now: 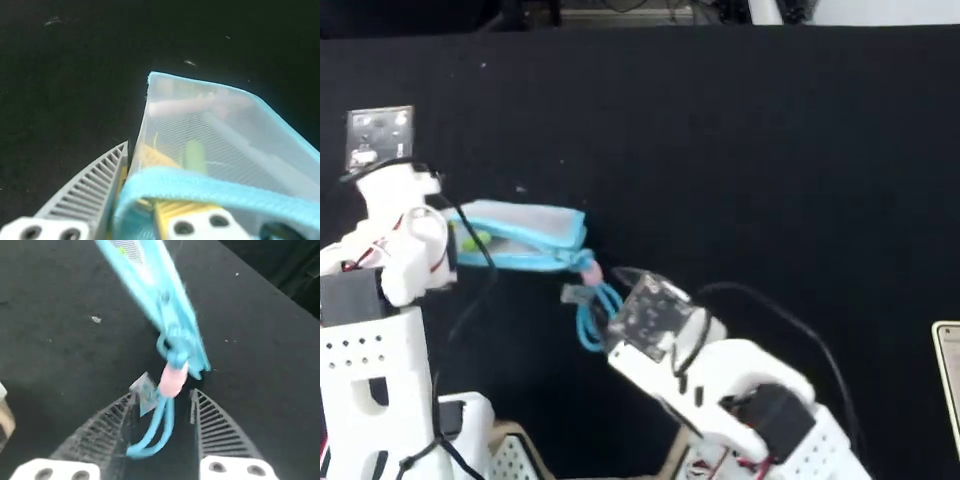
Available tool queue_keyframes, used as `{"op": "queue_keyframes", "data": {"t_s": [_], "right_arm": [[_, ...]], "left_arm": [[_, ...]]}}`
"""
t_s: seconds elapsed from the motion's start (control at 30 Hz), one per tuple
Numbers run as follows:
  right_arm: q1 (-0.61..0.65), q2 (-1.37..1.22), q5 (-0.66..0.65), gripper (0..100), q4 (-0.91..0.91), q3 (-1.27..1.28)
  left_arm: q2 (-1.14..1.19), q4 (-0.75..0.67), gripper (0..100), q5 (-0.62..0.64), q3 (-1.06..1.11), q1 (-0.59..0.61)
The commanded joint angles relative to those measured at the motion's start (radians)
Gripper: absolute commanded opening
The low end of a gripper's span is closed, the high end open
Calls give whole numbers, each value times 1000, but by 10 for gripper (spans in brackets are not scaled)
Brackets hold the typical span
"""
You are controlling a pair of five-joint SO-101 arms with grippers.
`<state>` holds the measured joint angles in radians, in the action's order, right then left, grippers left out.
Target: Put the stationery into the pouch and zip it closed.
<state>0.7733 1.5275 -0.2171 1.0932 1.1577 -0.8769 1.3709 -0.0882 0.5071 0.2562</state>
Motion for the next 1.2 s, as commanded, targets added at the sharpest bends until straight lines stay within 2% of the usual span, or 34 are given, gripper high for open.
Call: {"op": "queue_keyframes", "data": {"t_s": [0.0, 0.17, 0.37, 0.57, 0.8, 1.03, 1.17], "right_arm": [[15, 5, 26, 178, -121, 62], [18, 13, 101, 270, -290, 189], [21, 15, 100, 240, -331, 186], [17, 4, 98, 237, -453, 202], [20, 4, -37, 232, -459, 236], [17, 13, -155, 54, -456, 232], [15, 15, -176, 13, -453, 228]], "left_arm": [[-17, -48, 30, 5, -2, 27], [-17, -48, 30, 9, -1, 27], [-17, -43, 30, 9, 1, 25], [-17, -43, 30, -57, 36, -71], [-17, -44, 30, -77, 38, -74], [-17, -41, 30, -75, 38, -74], [-17, -41, 30, -75, 38, -74]]}}
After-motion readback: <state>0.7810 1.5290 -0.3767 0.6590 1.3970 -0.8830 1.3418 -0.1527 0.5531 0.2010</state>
